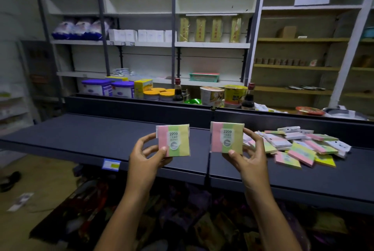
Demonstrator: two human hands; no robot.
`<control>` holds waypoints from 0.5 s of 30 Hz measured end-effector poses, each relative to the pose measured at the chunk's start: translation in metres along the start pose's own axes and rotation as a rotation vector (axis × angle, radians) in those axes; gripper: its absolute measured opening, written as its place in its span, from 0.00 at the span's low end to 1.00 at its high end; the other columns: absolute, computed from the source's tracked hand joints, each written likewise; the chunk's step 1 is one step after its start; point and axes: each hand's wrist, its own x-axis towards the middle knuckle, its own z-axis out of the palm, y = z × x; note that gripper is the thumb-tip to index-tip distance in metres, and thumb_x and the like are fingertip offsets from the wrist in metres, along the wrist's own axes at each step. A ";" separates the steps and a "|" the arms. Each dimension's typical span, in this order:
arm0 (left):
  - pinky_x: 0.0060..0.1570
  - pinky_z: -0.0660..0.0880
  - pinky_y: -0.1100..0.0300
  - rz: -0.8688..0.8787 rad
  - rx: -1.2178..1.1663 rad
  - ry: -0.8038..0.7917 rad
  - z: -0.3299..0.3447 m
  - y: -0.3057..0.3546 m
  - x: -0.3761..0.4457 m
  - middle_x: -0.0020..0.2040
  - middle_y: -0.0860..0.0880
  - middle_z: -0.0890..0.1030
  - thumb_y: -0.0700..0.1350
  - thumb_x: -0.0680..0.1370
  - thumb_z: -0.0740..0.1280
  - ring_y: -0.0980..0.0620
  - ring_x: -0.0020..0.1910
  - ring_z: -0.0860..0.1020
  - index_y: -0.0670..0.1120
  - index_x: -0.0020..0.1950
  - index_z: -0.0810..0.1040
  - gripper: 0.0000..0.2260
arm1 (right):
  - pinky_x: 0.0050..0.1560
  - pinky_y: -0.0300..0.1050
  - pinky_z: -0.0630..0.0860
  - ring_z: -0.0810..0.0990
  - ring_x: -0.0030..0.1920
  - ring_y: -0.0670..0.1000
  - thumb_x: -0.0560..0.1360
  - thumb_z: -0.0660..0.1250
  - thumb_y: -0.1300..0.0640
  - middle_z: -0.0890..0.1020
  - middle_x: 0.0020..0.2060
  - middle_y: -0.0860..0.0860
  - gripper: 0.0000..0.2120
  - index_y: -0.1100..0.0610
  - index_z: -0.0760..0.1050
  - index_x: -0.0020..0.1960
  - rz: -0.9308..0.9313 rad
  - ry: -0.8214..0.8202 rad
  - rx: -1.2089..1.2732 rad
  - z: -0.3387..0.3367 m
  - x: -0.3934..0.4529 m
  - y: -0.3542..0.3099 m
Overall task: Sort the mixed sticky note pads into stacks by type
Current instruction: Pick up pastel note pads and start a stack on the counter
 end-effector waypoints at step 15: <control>0.45 0.83 0.54 0.001 0.028 0.075 -0.134 0.004 0.106 0.54 0.41 0.83 0.34 0.78 0.67 0.46 0.49 0.85 0.53 0.57 0.76 0.15 | 0.45 0.43 0.83 0.83 0.51 0.44 0.75 0.67 0.72 0.81 0.51 0.53 0.29 0.40 0.71 0.63 0.009 -0.110 0.055 0.170 0.030 0.044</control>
